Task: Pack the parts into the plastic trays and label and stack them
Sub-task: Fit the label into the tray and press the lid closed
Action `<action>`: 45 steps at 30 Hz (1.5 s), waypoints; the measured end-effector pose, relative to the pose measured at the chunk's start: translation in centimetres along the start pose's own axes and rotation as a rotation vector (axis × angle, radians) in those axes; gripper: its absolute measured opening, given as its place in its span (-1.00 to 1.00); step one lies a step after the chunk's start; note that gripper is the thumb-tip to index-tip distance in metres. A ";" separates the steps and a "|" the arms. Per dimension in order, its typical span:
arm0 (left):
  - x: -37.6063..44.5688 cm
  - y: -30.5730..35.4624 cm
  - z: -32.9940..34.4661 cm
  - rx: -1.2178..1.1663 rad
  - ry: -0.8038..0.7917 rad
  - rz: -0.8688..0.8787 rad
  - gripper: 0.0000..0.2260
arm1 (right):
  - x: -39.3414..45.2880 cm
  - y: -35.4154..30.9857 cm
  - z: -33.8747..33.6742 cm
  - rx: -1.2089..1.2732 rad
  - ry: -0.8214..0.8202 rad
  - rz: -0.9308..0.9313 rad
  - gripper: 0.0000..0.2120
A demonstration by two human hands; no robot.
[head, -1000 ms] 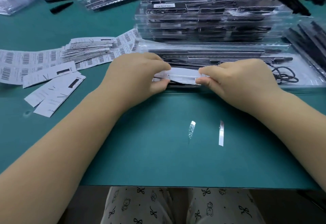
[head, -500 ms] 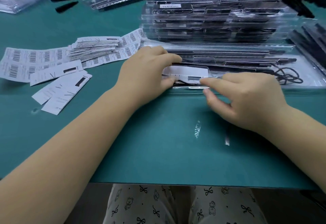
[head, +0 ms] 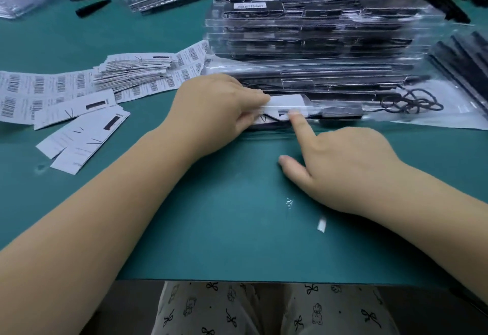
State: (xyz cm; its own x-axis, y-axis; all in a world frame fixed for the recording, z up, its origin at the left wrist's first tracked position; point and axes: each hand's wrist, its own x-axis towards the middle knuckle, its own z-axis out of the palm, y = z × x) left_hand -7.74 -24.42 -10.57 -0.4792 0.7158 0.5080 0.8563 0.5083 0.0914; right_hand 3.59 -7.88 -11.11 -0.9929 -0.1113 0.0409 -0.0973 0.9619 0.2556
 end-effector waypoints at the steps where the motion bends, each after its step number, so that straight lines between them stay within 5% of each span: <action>1: 0.0 -0.1 0.0 -0.007 0.001 0.017 -0.78 | 0.2 -0.1 -0.2 0.004 0.000 0.017 -0.22; 7: -0.3 0.1 -0.4 -0.012 0.011 0.069 -0.80 | 0.5 -0.3 -0.9 -0.001 -0.037 0.061 -0.16; 11: 0.1 0.5 0.0 -0.065 -0.017 -0.234 -0.81 | 0.6 0.1 -1.1 0.032 -0.018 0.011 -0.18; 16: 0.1 1.0 0.4 0.059 -0.006 -0.173 -0.86 | -1.3 0.6 -0.2 0.234 0.489 -0.232 -0.62; 19: -0.1 0.8 0.3 0.063 0.015 -0.073 -0.91 | -0.1 2.0 0.1 0.337 0.701 -0.169 -0.79; 24: -0.5 0.6 0.3 -0.045 0.012 -0.076 -0.84 | 1.7 3.7 0.7 0.470 0.430 -0.099 -0.80; 39: -0.3 -1.0 -1.3 -0.152 -0.329 0.013 -0.71 | 2.1 3.6 0.9 0.497 0.457 -0.074 -0.82; 43: -1.5 -1.2 -1.6 -0.199 -0.445 -0.133 -0.54 | 2.0 3.3 1.2 0.440 0.541 -0.123 -0.82; 45: -1.9 -1.2 -2.1 -0.226 -0.367 -0.186 -0.60 | 1.8 3.1 1.4 0.378 0.636 -0.154 -0.87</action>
State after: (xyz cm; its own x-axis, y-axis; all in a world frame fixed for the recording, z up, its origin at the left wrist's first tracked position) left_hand -7.49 -27.43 -9.82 -0.6304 0.7649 0.1327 0.7502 0.5563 0.3574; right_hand 1.40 -4.78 -11.57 -0.7465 -0.2643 0.6107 -0.3626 0.9311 -0.0402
